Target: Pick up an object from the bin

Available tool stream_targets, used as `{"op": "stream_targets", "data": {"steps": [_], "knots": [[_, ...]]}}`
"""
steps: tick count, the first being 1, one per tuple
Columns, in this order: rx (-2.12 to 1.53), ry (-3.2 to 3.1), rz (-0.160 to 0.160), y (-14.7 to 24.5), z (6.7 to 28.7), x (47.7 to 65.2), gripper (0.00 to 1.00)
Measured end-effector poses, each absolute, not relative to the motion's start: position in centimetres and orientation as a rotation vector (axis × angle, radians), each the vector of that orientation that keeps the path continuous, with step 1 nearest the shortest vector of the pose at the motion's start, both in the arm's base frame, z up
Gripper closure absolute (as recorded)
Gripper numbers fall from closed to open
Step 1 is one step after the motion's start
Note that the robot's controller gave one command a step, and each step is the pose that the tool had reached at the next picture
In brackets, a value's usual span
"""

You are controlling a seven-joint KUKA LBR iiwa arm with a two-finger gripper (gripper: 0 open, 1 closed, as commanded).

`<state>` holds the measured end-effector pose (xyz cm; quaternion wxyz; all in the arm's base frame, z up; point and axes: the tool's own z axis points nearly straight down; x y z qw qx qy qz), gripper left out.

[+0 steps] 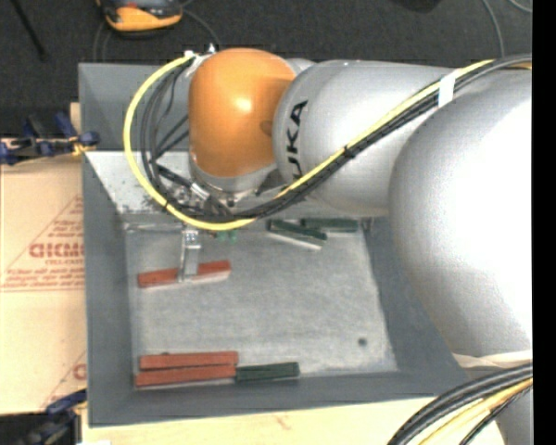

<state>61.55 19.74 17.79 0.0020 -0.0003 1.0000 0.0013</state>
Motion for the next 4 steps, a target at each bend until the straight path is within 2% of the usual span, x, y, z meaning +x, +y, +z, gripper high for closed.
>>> {"op": "stream_targets", "data": {"steps": [1, 2, 3, 4], "knots": [[0.0, 3.138, 0.004, 19.7, 17.8, 61.6, 0.0], [-0.025, 3.139, 0.004, 20.6, 7.2, 58.1, 1.0], [-0.025, 3.14, 0.004, 20.6, 7.2, 58.1, 1.0], [-0.067, 3.141, -0.001, 20.4, 10.5, 59.4, 1.0]]}}
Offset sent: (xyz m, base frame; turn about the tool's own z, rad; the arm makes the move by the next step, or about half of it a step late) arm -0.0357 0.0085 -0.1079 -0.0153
